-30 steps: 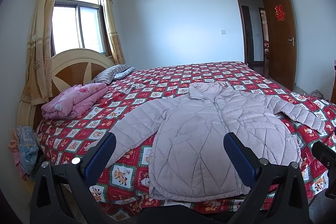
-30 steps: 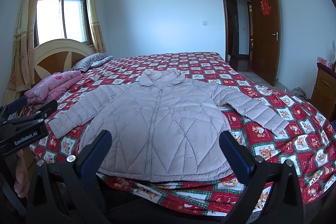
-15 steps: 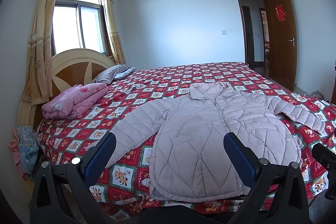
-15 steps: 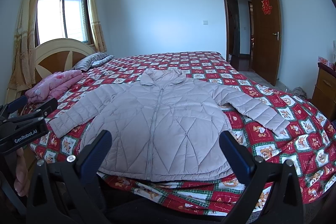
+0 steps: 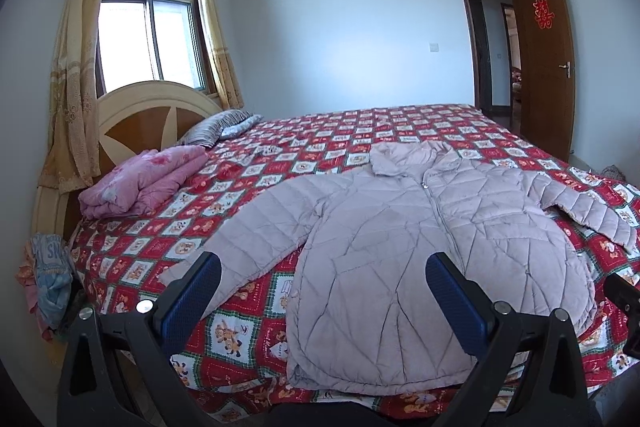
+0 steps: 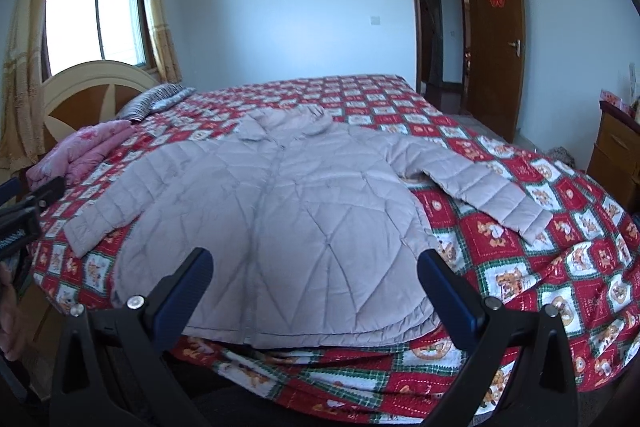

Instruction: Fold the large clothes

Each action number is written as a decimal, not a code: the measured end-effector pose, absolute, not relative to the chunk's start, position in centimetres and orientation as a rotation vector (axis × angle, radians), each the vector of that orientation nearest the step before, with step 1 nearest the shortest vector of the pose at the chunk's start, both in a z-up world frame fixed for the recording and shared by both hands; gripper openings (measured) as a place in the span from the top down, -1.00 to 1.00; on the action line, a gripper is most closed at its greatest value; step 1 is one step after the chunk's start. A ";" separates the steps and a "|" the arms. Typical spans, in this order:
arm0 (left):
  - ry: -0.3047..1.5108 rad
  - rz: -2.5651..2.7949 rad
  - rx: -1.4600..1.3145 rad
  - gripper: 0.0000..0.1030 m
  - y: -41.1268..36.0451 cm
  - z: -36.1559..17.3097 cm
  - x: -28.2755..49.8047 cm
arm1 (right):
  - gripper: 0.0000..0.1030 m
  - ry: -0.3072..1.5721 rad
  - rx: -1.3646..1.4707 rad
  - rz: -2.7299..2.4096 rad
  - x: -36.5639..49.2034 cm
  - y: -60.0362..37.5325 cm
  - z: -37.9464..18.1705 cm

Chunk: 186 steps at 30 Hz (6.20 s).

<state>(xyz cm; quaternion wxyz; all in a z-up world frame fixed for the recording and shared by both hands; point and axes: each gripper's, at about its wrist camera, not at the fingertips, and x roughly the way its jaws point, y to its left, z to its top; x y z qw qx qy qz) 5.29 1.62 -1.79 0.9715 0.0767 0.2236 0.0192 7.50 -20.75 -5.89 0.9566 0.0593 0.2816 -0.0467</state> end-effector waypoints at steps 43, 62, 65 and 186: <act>0.680 0.093 0.276 -0.98 -5.3 -16.1 39.0 | 0.80 0.800 0.470 -0.718 17.1 -52.8 -14.9; 0.681 0.167 0.272 -0.98 -2.9 -15.5 43.7 | 0.84 0.636 -0.013 -0.410 30.8 -37.3 -5.7; 0.708 0.167 0.257 -0.98 -2.2 -16.3 44.0 | 0.84 0.627 -0.059 -0.341 33.1 -33.8 -5.4; 0.803 0.060 0.266 -0.88 -10.8 -20.6 49.3 | -0.21 0.885 -0.139 -0.186 46.2 -32.5 -17.4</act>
